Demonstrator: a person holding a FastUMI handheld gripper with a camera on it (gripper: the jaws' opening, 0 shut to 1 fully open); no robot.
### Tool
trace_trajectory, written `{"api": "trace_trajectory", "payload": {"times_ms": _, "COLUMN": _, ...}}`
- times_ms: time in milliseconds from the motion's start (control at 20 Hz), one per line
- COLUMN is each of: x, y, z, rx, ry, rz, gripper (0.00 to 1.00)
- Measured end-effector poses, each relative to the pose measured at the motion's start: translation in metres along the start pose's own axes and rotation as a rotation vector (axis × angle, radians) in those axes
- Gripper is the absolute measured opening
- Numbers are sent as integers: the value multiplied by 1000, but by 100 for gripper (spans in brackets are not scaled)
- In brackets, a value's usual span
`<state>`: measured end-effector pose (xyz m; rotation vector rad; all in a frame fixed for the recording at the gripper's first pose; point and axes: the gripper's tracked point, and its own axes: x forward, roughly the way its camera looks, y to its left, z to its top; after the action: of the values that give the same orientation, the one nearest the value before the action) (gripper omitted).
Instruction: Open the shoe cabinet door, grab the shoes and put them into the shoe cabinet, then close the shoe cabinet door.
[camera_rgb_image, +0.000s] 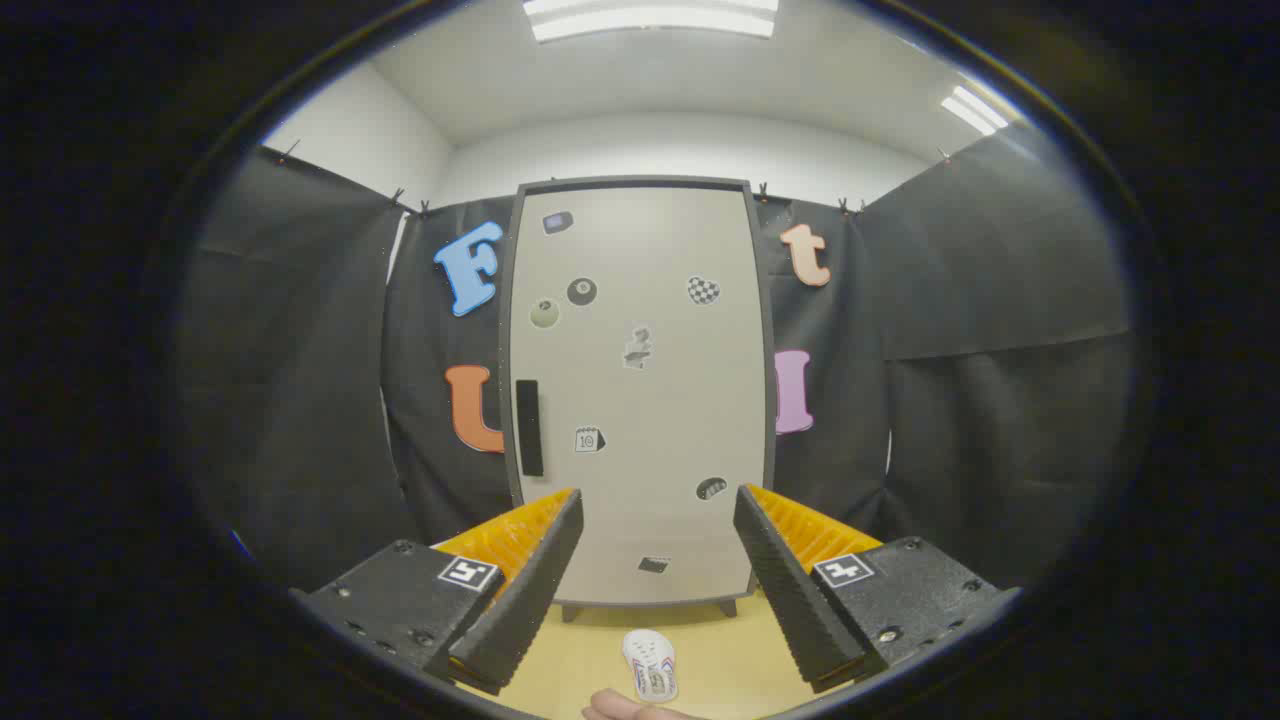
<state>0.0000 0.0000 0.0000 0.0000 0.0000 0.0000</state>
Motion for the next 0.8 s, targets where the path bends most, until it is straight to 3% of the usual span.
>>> {"api": "trace_trajectory", "payload": {"times_ms": 800, "x": 34, "y": 25, "z": -5, "rx": 2, "ry": -12, "rz": 55, "gripper": 99}}
